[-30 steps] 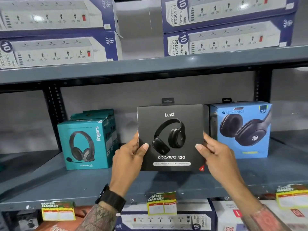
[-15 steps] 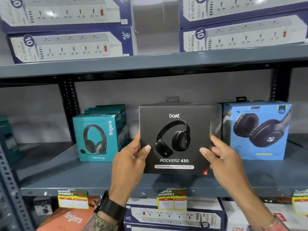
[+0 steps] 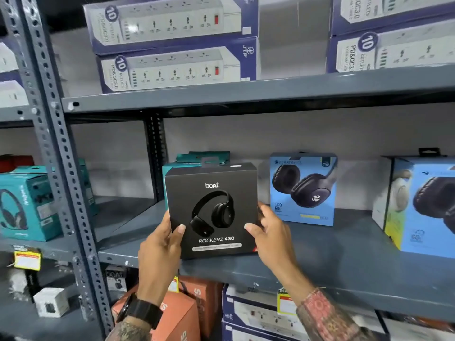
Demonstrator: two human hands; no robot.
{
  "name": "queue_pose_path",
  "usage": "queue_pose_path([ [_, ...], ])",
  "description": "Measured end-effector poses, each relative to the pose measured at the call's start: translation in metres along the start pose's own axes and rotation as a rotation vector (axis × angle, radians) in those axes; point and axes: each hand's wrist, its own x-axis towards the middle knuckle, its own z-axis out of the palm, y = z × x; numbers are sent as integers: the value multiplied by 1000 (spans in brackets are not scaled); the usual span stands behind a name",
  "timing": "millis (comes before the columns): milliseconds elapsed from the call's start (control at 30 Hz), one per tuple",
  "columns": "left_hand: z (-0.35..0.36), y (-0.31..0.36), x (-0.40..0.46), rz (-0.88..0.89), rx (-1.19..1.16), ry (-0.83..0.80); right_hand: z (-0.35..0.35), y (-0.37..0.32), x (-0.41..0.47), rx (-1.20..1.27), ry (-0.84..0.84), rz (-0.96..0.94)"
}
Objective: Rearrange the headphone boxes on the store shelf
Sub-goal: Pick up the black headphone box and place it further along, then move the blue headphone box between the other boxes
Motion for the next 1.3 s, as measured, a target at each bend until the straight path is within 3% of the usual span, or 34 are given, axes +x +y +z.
queue_pose_path([
  [333,-5,-14,-3,42,36,14,21,8,2,-6,-1,-28],
  [433,-2,-13,-9,15,-65,29,18,8,-1,36,-32,-54],
  [533,4,-7,-22,-72,-205,276,-1,13,-9,73,-27,-85],
  [600,15,8,-33,30,-221,478,-25,17,-14,94,30,-130],
  [667,36,34,-43,122,-268,498,-61,22,-20,116,99,-179],
  [900,162,158,-66,109,-498,-282,-215,49,-30,20,446,-248],
  [1100,285,233,-92,118,-438,-660,-346,96,-26,-183,809,-122],
  [1167,320,247,-101,51,-440,-783,-387,115,-19,-261,800,18],
  [1300,356,251,-102,-100,-530,-878,-420,144,-4,-115,552,213],
])
